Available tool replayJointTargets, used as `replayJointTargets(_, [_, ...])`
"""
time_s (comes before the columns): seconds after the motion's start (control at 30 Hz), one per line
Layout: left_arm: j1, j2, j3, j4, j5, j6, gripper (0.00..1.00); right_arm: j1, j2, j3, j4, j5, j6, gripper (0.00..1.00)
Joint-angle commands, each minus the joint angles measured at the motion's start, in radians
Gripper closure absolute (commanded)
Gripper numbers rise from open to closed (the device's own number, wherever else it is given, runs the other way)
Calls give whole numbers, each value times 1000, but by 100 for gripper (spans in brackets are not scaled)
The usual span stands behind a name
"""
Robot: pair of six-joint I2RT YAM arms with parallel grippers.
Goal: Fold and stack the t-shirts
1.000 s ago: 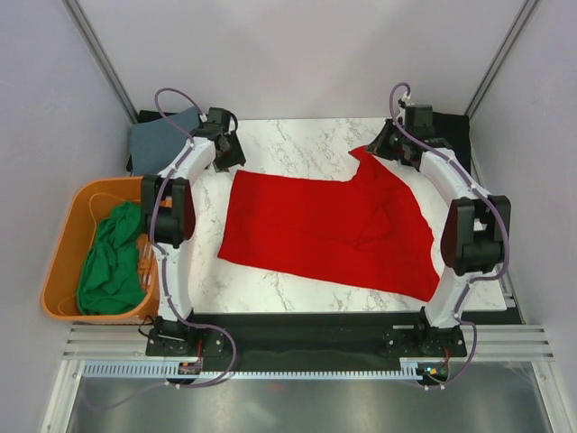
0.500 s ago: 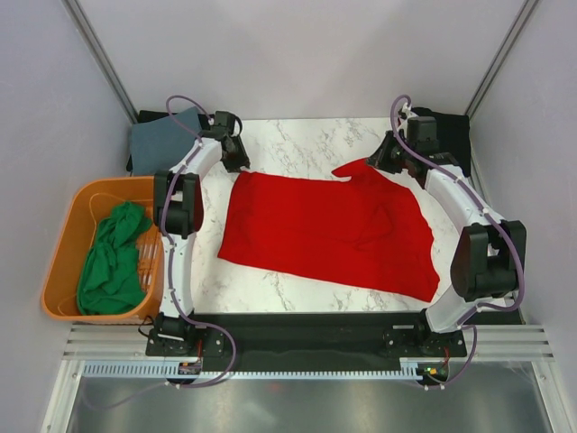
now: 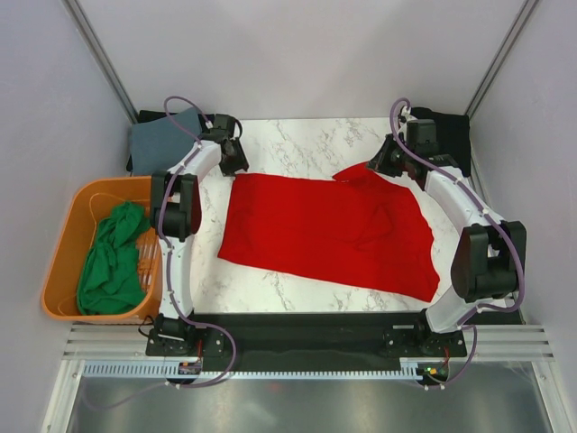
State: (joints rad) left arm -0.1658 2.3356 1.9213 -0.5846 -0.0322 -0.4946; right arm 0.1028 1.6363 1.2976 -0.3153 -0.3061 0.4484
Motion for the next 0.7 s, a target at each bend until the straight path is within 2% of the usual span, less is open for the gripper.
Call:
replayJointTargets(0.0, [-1,-74,-16,-27,-67,28,49,0,-36,-9,16,9,-11,100])
replayJointTargets(0.4, [-6,-73,22,-29,-129,59,47,-2,-21,-15,18,10,-16,100])
replayJointTargets(0.67, [-15,-150,-39,5,-179,62,46,-2,-7,-15,19,-2,-8,100])
